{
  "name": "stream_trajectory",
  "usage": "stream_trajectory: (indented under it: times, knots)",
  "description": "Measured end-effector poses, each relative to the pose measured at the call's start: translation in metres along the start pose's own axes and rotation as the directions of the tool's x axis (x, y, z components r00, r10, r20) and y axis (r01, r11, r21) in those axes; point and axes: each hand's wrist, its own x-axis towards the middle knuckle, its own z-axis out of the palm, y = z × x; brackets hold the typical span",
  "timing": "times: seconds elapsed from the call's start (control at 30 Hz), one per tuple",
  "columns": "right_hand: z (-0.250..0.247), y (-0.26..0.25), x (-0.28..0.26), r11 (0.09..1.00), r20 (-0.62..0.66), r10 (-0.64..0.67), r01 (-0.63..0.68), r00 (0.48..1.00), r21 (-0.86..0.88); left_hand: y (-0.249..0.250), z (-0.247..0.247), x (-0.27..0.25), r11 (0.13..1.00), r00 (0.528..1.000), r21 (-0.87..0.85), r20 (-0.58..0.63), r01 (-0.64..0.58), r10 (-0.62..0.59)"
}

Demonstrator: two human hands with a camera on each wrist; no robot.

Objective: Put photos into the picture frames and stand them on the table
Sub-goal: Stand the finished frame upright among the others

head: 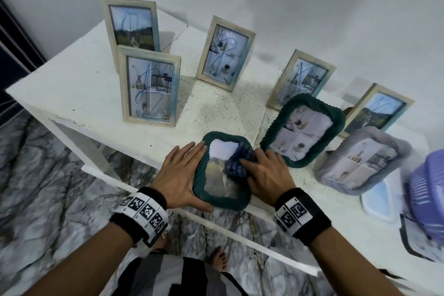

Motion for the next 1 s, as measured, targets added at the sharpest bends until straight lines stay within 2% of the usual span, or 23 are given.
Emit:
stream_trajectory:
  times: [0.07,0.13,0.23,0.3,0.37,0.47,0.57,0.63,0.73,0.8,0.93,1.0]
  knots:
    - [-0.007,-0.008,0.017,0.999,0.026,0.051,-0.051,0.998,0.007,0.0,0.0,0.0,1.0,1.0,-0.004,0.001,-0.005,0.005]
    - [-0.009,-0.024,0.026,0.995,0.019,0.036,-0.038,0.999,0.089,0.0,0.0,0.0,1.0,1.0,-0.012,-0.001,-0.005,0.005]
    - [-0.003,-0.044,0.019,0.973,-0.002,-0.145,0.143,0.989,0.179,0.0,0.0,0.0,1.0,1.0,-0.023,-0.002,-0.014,0.014]
    - [0.003,-0.044,0.01,0.96,0.005,-0.224,0.22,0.975,0.17,-0.002,0.001,0.0,0.999,1.0,-0.026,-0.011,-0.023,0.023]
    - [0.0,-0.04,0.016,0.977,0.025,-0.169,0.164,0.985,0.133,-0.003,0.002,0.001,0.999,0.999,-0.031,-0.022,-0.03,0.029]
    - [-0.006,-0.038,0.041,0.997,-0.007,-0.015,0.016,1.0,0.077,-0.004,0.002,0.002,0.998,0.999,-0.043,-0.03,-0.037,0.036]
    - [-0.006,-0.044,0.058,0.993,-0.019,0.038,-0.035,0.999,0.116,-0.005,0.002,0.002,0.998,0.999,-0.053,-0.026,-0.028,0.027]
    - [-0.006,-0.043,0.053,0.989,-0.014,0.007,-0.005,1.0,0.15,-0.005,0.003,0.002,0.998,1.0,-0.053,-0.018,-0.026,0.025]
    - [-0.006,-0.035,0.028,0.977,0.061,-0.155,0.144,0.986,0.158,-0.006,0.003,0.002,0.999,1.0,-0.03,-0.005,-0.023,0.023]
    - [-0.006,-0.021,0.011,0.976,0.097,-0.173,0.157,0.98,0.154,-0.007,0.004,0.002,1.0,1.0,-0.019,0.003,-0.023,0.024]
    - [-0.002,-0.01,0.017,0.993,0.004,0.051,-0.051,0.999,0.108,-0.008,0.005,0.004,1.0,1.0,0.013,0.0,-0.016,0.016]
    - [0.0,-0.023,0.022,0.989,-0.006,0.082,-0.081,0.997,0.125,-0.008,0.006,0.004,1.0,1.0,0.011,0.002,-0.01,0.01]
